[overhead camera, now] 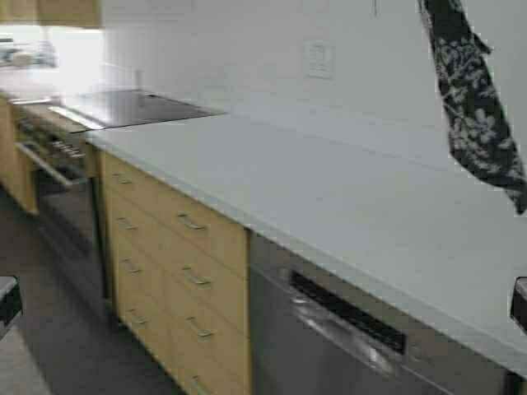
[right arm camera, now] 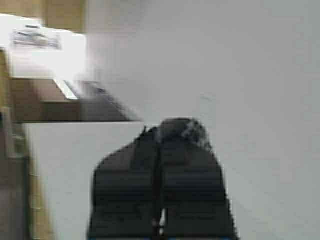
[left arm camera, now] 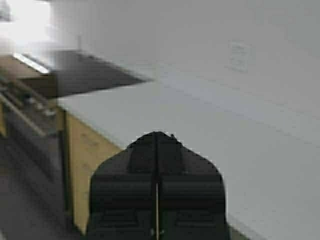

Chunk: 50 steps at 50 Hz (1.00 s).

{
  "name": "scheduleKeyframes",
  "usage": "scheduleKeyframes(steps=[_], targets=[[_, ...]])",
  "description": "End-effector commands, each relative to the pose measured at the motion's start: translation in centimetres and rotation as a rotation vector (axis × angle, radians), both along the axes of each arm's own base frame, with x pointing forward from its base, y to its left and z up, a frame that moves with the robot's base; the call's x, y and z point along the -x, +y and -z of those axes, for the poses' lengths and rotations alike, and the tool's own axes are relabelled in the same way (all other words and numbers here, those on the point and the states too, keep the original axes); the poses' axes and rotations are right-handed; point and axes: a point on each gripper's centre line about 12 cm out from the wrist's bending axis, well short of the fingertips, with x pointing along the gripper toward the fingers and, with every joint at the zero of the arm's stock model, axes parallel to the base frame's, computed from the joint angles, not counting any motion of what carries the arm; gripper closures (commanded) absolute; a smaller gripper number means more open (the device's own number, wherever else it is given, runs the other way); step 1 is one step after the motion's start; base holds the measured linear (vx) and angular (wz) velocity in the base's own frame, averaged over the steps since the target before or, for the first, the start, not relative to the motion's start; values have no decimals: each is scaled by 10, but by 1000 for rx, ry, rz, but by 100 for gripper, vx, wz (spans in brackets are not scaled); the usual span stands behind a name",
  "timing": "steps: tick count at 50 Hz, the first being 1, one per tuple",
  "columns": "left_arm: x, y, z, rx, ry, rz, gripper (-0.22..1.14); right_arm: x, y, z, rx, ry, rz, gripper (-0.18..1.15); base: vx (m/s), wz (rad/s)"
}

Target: Get the cloth and wipe up the spill under the wine glass

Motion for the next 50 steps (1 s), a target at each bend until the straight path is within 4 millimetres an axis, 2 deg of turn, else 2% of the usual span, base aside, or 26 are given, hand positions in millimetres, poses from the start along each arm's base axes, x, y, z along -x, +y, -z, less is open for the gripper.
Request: scheduleKeyframes(steps=[1,13,34,50], targets=[[0,0,-6,5,-20,1,89,0,1,-9,-25,-28,-3,90,-9,56],[2,0,-7,5,-29,1,89,-7,5,3,-8,6,-4,90,-9,53],[4,0,-9,10,-56,2,89,-7,8,4,-109,30,-47,90,-8,52],[4,0,-8,22,-61,4,89,-10,10,8,-110,45,-53,90,-7,51]])
